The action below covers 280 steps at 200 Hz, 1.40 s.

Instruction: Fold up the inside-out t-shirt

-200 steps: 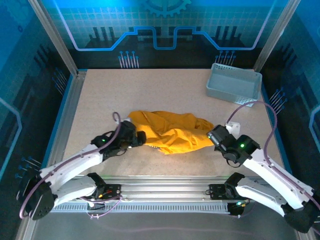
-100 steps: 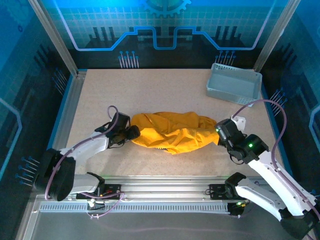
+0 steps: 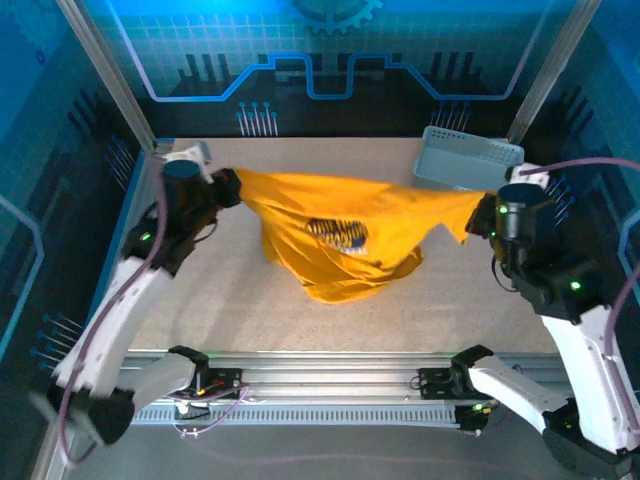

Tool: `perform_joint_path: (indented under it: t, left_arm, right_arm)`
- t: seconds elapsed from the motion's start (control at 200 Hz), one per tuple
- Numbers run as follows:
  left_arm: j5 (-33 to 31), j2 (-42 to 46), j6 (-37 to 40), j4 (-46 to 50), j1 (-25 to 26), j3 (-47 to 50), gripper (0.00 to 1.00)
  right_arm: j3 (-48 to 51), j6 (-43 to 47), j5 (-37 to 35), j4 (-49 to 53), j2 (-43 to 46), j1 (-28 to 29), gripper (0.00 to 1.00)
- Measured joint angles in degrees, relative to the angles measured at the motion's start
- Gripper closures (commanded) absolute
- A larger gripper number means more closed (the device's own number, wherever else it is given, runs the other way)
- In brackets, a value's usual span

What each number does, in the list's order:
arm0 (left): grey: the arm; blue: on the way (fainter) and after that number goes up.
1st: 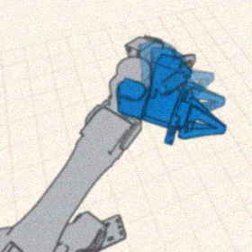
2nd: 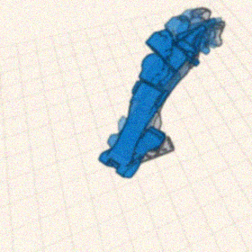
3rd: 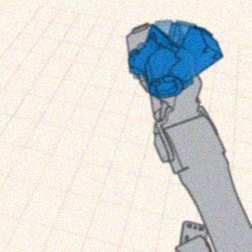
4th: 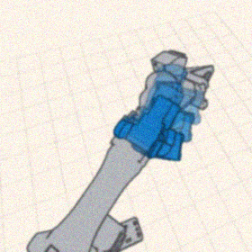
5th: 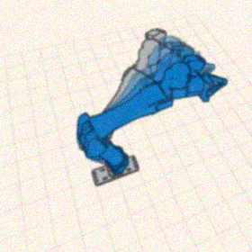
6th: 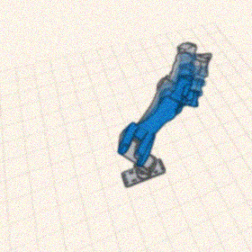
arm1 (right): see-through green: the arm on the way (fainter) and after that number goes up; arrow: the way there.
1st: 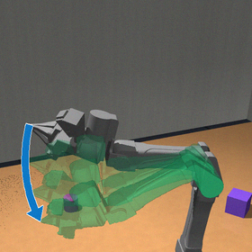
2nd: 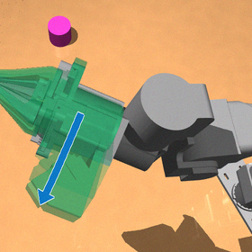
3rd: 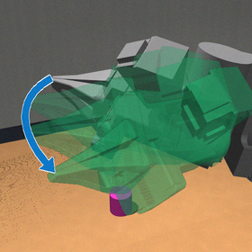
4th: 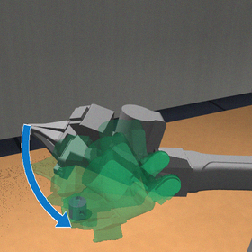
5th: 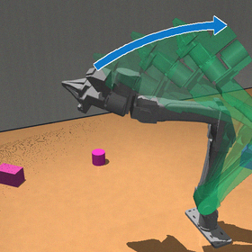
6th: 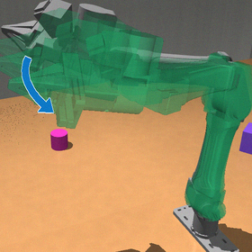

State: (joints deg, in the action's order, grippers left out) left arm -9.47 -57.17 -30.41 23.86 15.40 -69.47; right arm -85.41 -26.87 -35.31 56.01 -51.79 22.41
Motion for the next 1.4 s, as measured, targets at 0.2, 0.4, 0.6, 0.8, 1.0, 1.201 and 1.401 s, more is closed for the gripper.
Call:
perform_joint_path:
  t: [0.2, 0.4, 0.6, 0.8, 1.0, 1.201, 1.401]
  left_arm:
    - [0.4, 8.9, 0.3, 0.1, 0.4, -2.2, 1.00]
    - [1.4, -4.8, -1.3, -0.3, 17.4, 6.1, 1.00]
    - [4.4, -26.9, -5.5, -1.9, 32.7, 10.1, 0.64]
    - [5.1, -29.2, -7.4, -2.7, 36.9, 11.8, 0.29]
    - [1.2, -14.8, -8.1, -2.6, 29.8, 18.2, 0.23]
    - [1.6, -13.4, -10.2, -2.6, 19.6, 23.1, 0.24]
    - [3.4, -21.3, -10.2, -3.5, 19.2, 23.6, 0.26]
  right_arm:
    - [2.5, 1.2, 2.0, -3.7, -2.8, -1.4, 1.00]
    - [17.8, -2.1, 12.9, -8.2, -14.5, -14.7, 0.99]
    - [26.2, -3.5, 22.4, -9.4, -17.5, -18.3, 0.46]
    - [26.3, -3.6, 24.4, -10.8, -12.4, -14.5, 0.31]
    - [28.9, -6.8, 25.3, -12.9, -9.4, 2.0, 0.28]
    - [31.1, -12.0, 25.3, -17.4, -16.5, 16.4, 0.23]
    - [26.7, -14.3, 25.2, -21.0, -27.5, 24.7, 0.20]
